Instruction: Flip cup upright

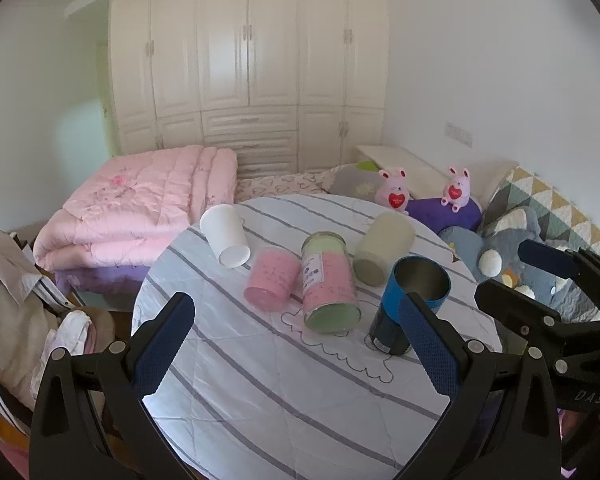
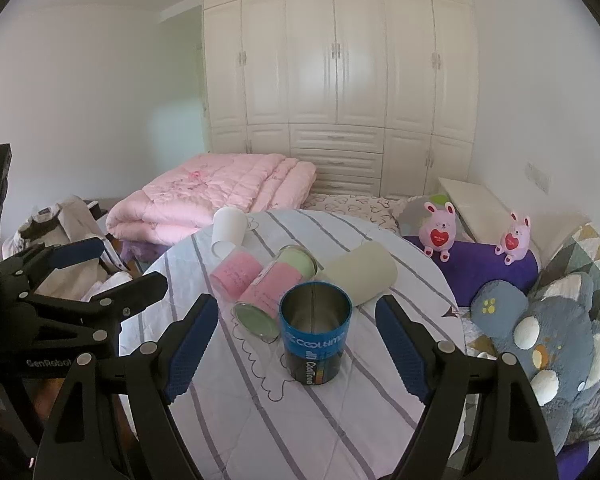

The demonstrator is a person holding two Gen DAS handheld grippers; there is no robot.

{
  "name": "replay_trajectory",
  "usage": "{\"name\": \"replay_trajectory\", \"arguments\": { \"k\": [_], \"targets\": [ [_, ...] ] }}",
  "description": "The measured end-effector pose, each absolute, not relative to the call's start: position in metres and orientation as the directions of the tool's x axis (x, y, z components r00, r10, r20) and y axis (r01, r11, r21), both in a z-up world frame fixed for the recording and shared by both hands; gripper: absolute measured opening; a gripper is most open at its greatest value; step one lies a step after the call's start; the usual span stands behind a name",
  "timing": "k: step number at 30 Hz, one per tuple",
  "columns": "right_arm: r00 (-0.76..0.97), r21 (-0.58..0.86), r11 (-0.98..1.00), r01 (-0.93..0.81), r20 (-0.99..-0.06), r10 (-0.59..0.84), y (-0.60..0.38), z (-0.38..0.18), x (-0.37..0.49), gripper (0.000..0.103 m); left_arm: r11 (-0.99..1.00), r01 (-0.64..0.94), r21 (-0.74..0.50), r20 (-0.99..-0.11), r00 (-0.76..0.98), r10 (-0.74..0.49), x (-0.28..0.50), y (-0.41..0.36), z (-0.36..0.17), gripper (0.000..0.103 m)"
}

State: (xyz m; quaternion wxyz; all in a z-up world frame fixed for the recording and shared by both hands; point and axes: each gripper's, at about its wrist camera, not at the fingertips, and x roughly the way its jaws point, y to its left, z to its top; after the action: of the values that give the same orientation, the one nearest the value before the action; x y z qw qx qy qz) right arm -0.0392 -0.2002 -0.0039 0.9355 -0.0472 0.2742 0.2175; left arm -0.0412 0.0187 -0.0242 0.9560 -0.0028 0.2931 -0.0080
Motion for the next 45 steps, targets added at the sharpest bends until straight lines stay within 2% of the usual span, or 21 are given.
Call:
{"name": "replay_trajectory", "arguments": {
  "k": [8, 17, 27, 45],
  "targets": [
    [0.755, 0.031, 0.902, -0.432, -0.535, 0.38, -0.196, -0.007, -0.037, 0.082, 1.0, 0.004, -0.028, -0.549, 0.835, -0.019, -0.038, 0.026, -0.026, 0.103],
    [0.791, 0.016, 0.91, -0.414, -0.489, 0.369, -0.193, -0.011, -0.033, 0.082, 0.999, 0.024, -0.035, -0.478, 0.877, -0.038, -0.04, 0.025, -0.022, 0.103],
    [0.847, 0.008, 0.929, -0.37, -0.407, 0.341, -0.197, -0.01, -0.037, 0.082, 1.0, 0.024, -0.003, -0.442, 0.897, -0.023, -0.037, 0.02, -0.023, 0.103],
    [0.83, 0.032, 0.928, -0.37, -0.438, 0.346, -0.202, -0.012, -0.032, 0.082, 1.0, 0.019, 0.022, -0.459, 0.888, -0.007, -0.031, 0.016, -0.029, 0.103]
  ]
}}
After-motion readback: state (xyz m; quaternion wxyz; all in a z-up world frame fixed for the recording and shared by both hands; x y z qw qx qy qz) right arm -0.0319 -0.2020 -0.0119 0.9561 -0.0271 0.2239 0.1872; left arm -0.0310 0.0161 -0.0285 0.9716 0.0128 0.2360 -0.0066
